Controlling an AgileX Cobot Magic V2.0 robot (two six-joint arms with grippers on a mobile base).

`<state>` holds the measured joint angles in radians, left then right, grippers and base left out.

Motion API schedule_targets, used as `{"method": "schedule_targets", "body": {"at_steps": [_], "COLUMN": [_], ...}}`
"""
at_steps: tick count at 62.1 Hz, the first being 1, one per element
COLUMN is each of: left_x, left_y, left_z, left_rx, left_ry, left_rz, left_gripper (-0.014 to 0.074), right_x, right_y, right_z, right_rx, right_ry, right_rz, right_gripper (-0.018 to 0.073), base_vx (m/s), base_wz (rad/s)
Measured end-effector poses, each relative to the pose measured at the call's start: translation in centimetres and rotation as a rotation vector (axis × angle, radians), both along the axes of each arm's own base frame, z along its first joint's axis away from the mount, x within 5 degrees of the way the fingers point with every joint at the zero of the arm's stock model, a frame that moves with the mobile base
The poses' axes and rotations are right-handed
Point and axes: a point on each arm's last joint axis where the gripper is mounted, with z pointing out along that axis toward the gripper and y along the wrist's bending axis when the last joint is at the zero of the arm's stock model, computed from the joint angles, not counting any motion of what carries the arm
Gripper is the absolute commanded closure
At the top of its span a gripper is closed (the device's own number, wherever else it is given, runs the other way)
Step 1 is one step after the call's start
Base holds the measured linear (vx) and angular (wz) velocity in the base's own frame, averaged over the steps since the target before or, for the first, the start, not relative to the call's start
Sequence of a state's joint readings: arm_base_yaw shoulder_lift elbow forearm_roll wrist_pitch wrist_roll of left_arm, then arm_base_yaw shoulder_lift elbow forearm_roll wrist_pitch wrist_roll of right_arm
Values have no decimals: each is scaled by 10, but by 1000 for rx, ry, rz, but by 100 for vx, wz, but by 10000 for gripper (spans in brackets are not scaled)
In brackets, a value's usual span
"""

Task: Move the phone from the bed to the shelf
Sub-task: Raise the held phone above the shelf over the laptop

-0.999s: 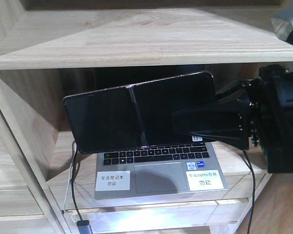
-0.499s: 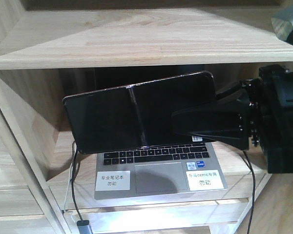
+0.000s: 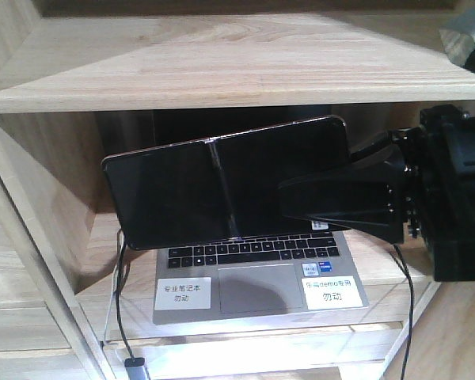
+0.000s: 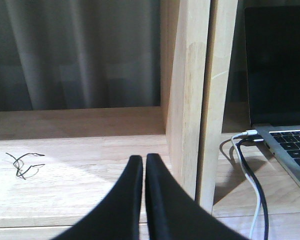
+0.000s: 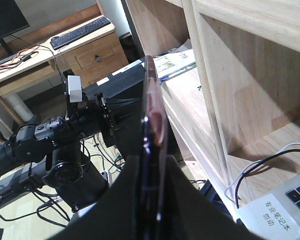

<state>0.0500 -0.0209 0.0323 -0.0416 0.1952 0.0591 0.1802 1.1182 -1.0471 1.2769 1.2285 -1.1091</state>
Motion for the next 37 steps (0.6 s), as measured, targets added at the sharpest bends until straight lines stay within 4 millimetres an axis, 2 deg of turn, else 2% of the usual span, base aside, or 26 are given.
{"method": "schedule_targets", "body": {"at_steps": [22, 37], "left_x": [0, 0], "left_y": [0, 0], "left_z": [0, 0], "left_rx": [0, 0], "left_ry": [0, 0], "left_rz": [0, 0], "left_gripper": [595, 595], "right_x": [0, -3], "right_y": [0, -1], "right_z": [4, 44], "right_rx": [2, 31], "right_ry": [-13, -149], "right_rz": [1, -5], "right_gripper": [561, 561], "base_vx": [0, 0], "base_wz": [0, 0]}}
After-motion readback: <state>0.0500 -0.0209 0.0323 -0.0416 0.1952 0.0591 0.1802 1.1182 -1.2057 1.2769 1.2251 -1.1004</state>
